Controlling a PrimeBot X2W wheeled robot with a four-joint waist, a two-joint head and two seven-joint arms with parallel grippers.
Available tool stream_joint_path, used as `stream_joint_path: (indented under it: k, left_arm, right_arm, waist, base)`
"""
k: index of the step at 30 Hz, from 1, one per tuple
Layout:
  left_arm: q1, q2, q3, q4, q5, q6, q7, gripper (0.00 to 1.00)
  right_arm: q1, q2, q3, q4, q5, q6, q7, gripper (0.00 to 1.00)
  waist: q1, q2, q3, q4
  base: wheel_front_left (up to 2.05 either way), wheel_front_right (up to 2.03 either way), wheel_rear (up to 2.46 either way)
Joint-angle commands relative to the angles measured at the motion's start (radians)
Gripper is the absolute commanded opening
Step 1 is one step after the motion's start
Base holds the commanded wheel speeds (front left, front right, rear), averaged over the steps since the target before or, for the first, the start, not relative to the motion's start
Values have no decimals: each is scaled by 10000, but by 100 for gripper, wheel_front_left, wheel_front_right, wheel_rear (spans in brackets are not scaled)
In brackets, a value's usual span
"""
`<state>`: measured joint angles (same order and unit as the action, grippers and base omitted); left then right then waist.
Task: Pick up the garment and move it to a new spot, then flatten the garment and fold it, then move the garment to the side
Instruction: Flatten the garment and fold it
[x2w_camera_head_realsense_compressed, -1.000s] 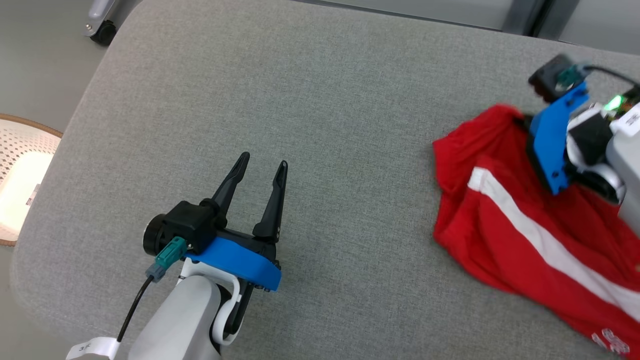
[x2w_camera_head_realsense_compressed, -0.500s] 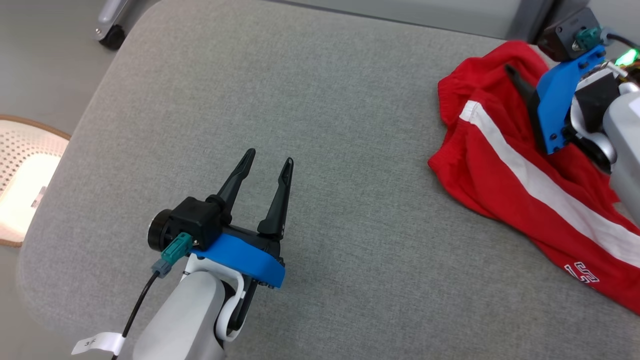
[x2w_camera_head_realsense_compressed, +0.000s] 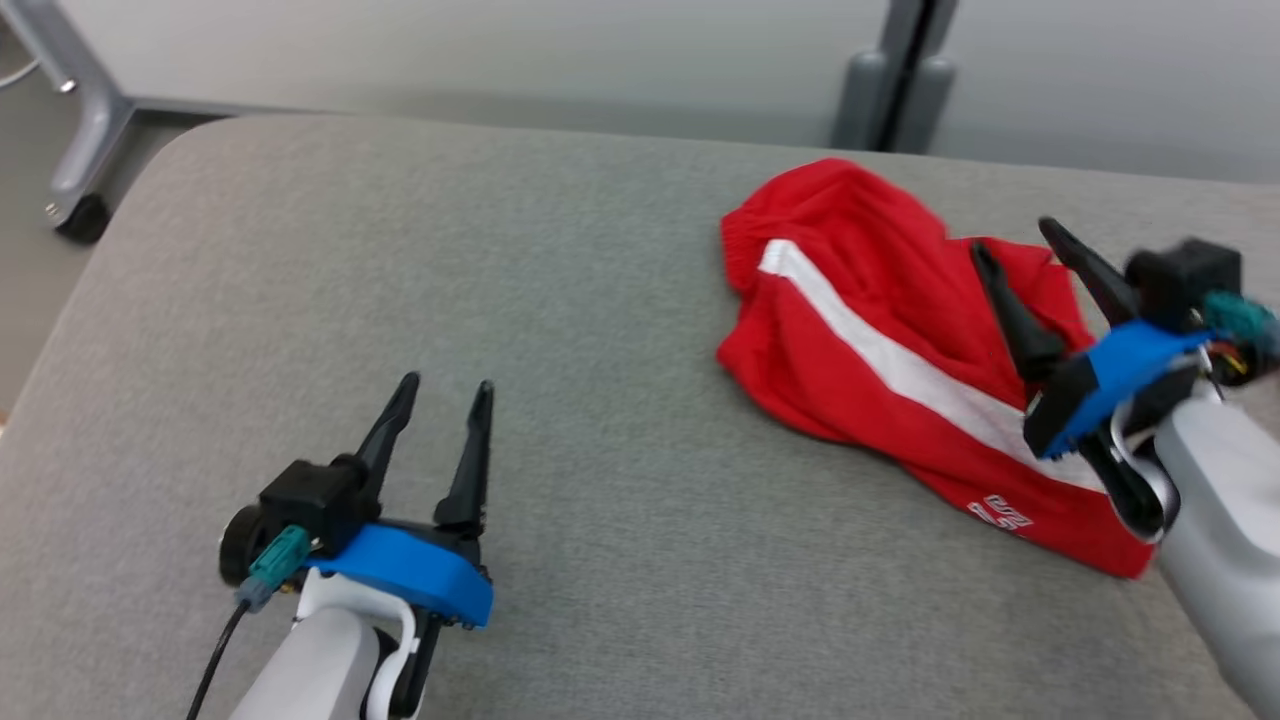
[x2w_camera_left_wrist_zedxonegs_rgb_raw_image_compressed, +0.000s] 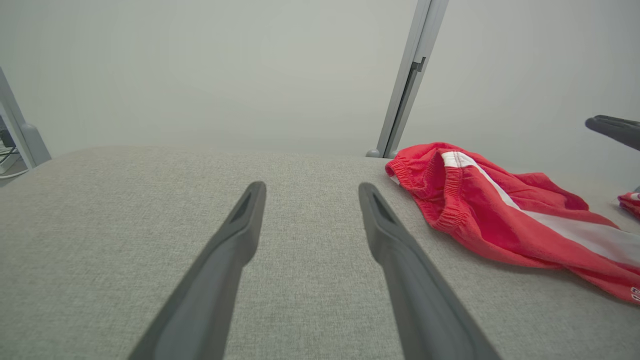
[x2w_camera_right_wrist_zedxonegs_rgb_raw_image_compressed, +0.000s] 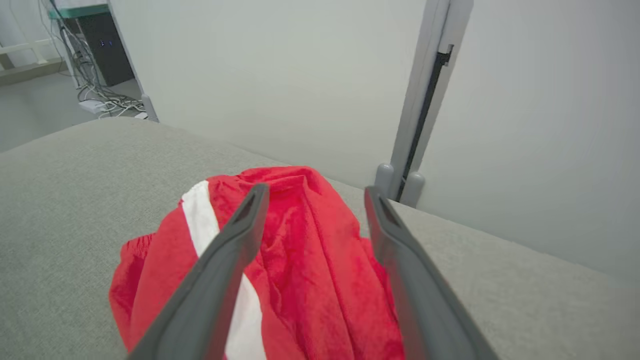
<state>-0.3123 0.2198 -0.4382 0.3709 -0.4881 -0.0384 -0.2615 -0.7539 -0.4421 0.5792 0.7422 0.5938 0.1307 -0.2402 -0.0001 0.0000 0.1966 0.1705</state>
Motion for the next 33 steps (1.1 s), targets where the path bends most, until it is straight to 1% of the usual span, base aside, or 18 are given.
stream_joint_path:
  k: [1,5,7,10,13,17,18,26,29,33]
  left_arm:
    - [233,130,109,-69,-94,94,-42,100]
    - [744,355,397,-253,-224,304,-43,100]
    - [1018,488,574,-347,-281,396,-43,100]
    - [1390,593,718,-479,-309,546,-43,100]
    - [1714,684,878,-587,-388,669,-43,100]
    - [2069,688,942,-649,-459,786,-43,100]
    - [2116,681,947,-667,-468,816,-43,100]
    - [2146,617,864,-690,-476,908,52,100]
    - [1740,583,748,-593,-399,880,308,100]
    - [796,459,481,-189,-261,789,800,100]
  right_arm:
    - [601,118,-610,-244,-246,0,-138,100]
    - [2603,778,-3005,-1319,-1120,3,-243,100]
    - [3621,1178,-3932,-2052,-1742,1,-252,100]
    - [4930,1813,-4983,-3210,-2688,1,-253,100]
    - [5979,2451,-5687,-4290,-3493,1,95,100]
    - [6872,3076,-6126,-5487,-4036,1,641,100]
    - [7038,3138,-6192,-5702,-4087,1,775,100]
    - [7545,3362,-6254,-6667,-4102,1,1419,100]
    - [7620,3398,-6196,-6874,-4071,1,1590,100]
    - [7456,3451,-6033,-7050,-3994,1,1721,100]
  waist:
    - [1,0,-559,-661]
    - [1,0,-882,-1181]
    - [1,0,-1043,-1419]
    - [1,0,-1298,-1706]
    - [1,0,-1485,-1918]
    - [1,0,-1697,-2109]
    - [1,0,-1727,-2135]
    - [1,0,-1751,-2198]
    - [1,0,-1650,-2228]
    - [1,0,-1350,-2389]
  base:
    - [0,0,0]
    - [0,0,0]
    - [0,0,0]
    - [0,0,0]
    - [0,0,0]
    - [0,0,0]
    - [0,0,0]
    - [0,0,0]
    - [0,0,0]
    - [0,0,0]
